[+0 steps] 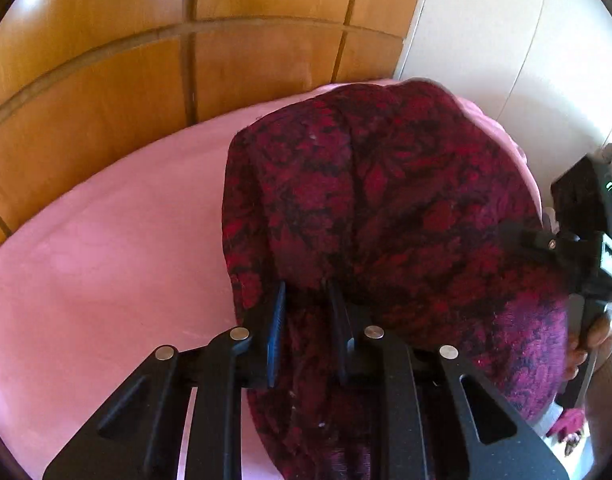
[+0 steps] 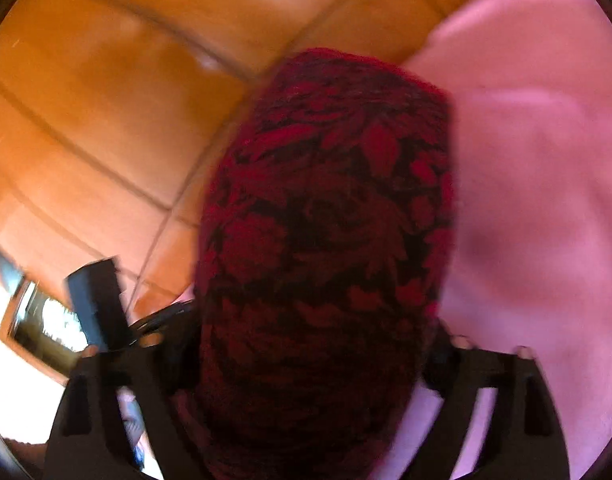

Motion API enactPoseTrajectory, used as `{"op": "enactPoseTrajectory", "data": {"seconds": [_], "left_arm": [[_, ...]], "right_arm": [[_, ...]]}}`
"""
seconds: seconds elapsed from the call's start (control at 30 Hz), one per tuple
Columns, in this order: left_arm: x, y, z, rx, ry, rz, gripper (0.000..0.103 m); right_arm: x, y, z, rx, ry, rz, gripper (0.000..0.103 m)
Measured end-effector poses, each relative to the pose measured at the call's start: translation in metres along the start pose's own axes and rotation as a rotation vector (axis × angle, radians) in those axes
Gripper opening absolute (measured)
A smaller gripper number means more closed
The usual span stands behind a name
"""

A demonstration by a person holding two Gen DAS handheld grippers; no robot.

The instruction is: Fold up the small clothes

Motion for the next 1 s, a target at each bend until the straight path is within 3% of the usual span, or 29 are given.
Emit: {"op": "enactPoseTrajectory", "data": {"seconds": [0.13,0.2,0.3,0.43,0.53,0.6,0.77,0.9,1.0], "left_arm": [[-0.01,-0.005,-0.002,-0.029,-0.05,0.042,0.018],[-0.014,-0.002,-0.011,-0.046,-0.064,0.063,0.017],[-0.018,-0.019,-0.021,-0.081,-0.069,0.068,0.017],[-0.024,-0.015,-0.032,-0.145,-0.068,0.109,0.017],[-0.019,-0.003,-0.039,-0.203,-0.057,0.166,0.017],[-0.018,0.009,-0.042,-0.241,-0.051,0.179,0.017],[-0.038,0.01,-0.042,-0.258,-0.073,0.174,0.018],[-0.055,0.005,-0.045,-0.239,-0.103,0.189,0.019],[-0.068,0.004,-0.049,-0.249,-0.123,0.188,0.019]], "right_arm": [[-0.039,0.01,0.002,-0.046,-0.07,-0.088,0.093],[-0.06,0.031,0.014,-0.12,-0.147,-0.175,0.073],[-0.066,0.07,0.03,-0.246,-0.185,-0.272,0.058],[-0.013,0.104,0.042,-0.373,-0.123,-0.452,0.052],[0.054,0.101,0.046,-0.387,-0.011,-0.577,0.052],[0.088,0.087,0.046,-0.411,0.016,-0.657,0.053],[0.075,0.097,0.05,-0.405,-0.047,-0.632,0.057],[0.05,0.105,0.046,-0.372,-0.118,-0.563,0.074],[0.04,0.121,0.037,-0.363,-0.16,-0.546,0.077]]}}
Point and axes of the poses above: each gripper's, at about its wrist camera, not at the fingertips, and x roughly the way its jaws point, y to its left, z to its top, the point moved 7 cm from there along x, roughly the way its jaws point, and after that the axes turned 1 degree about y, right-handed, at the moved point
